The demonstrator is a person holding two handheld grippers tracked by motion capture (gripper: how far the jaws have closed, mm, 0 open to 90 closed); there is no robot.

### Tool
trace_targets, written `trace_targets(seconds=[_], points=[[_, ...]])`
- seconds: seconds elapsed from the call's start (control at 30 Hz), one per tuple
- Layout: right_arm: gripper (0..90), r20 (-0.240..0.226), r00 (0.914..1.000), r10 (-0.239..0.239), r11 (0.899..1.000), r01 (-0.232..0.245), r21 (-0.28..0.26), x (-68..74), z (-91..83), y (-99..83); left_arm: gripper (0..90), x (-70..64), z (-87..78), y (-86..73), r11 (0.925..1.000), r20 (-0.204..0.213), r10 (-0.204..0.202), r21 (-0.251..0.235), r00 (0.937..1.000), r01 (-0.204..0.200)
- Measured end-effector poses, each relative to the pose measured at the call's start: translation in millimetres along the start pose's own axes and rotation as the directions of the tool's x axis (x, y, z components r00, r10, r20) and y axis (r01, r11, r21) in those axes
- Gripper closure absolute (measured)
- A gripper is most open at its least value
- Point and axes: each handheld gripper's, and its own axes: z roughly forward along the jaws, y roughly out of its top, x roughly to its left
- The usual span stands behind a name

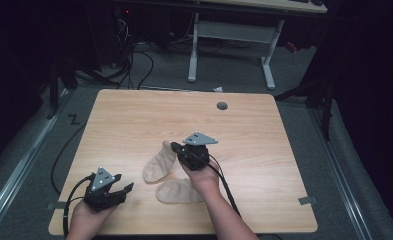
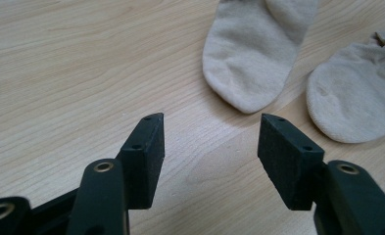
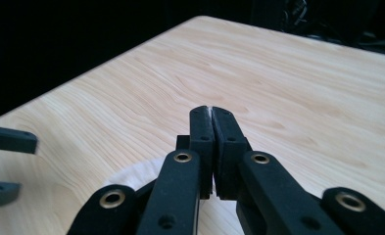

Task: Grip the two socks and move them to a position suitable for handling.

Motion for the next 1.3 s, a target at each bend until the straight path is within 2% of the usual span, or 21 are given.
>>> trace_targets(seconds=[0.17,0.37,0.5,0.63,0.73,0.87,0.93,1.03,1.13,1.2,1.3], points=[[88.2,0.035,0.9992,0.018,1.000,-0.019,0.024,-17.6,-6.0,-17.2,45.9,-0.2,1.6,-0.5,1.0000,0.003,-0.006,0.007,1.0000,0.006],[88.2,0.077,0.9961,0.042,0.995,-0.048,0.087,-38.4,-12.3,-36.0,45.9,-2.8,4.9,-0.3,0.9998,0.008,0.008,0.020,0.9999,-0.008],[88.2,0.101,0.9945,0.027,0.992,-0.040,0.122,-47.0,-17.6,-44.7,45.8,-6.6,6.9,1.3,0.9998,0.015,0.007,0.019,0.9999,-0.007],[87.4,0.125,0.9920,0.016,0.989,-0.034,0.145,-54.3,-25.0,-52.2,46.1,-10.9,12.4,5.3,0.9998,0.031,-0.011,0.016,0.9995,0.010],[87.2,0.144,0.9895,0.010,0.984,-0.035,0.175,-60.9,-29.8,-58.9,46.0,-18.0,19.3,10.4,0.9998,0.049,-0.010,0.016,0.9988,0.009],[86.9,0.163,0.9867,0.002,0.979,-0.036,0.203,-67.3,-35.5,-68.0,45.3,-26.8,33.1,22.0,1.0000,0.113,0.001,0.005,0.9936,-0.002],[86.5,0.168,0.9858,0.007,0.977,-0.042,0.208,-69.4,-37.4,-71.7,45.0,-29.8,40.8,28.1,0.9999,0.115,0.010,0.001,0.9933,-0.010],[85.6,0.170,0.9854,0.010,0.978,-0.045,0.203,-70.5,-40.3,-74.5,45.6,-27.8,51.4,36.8,0.9995,0.124,-0.028,-0.014,0.9918,0.030],[85.5,0.172,0.9850,0.016,0.979,-0.050,0.199,-69.4,-42.5,-77.3,48.2,-22.8,61.3,42.4,0.9961,0.146,-0.079,-0.029,0.9862,0.084],[85.5,0.174,0.9846,0.015,0.978,-0.051,0.200,-69.1,-43.5,-79.9,50.0,-21.5,66.3,44.6,0.9945,0.156,-0.093,-0.033,0.9833,0.099],[85.5,0.177,0.9841,0.020,0.979,-0.054,0.194,-68.3,-46.1,-81.9,51.3,-23.9,73.1,49.0,0.9955,0.161,-0.082,-0.034,0.9835,0.089]])
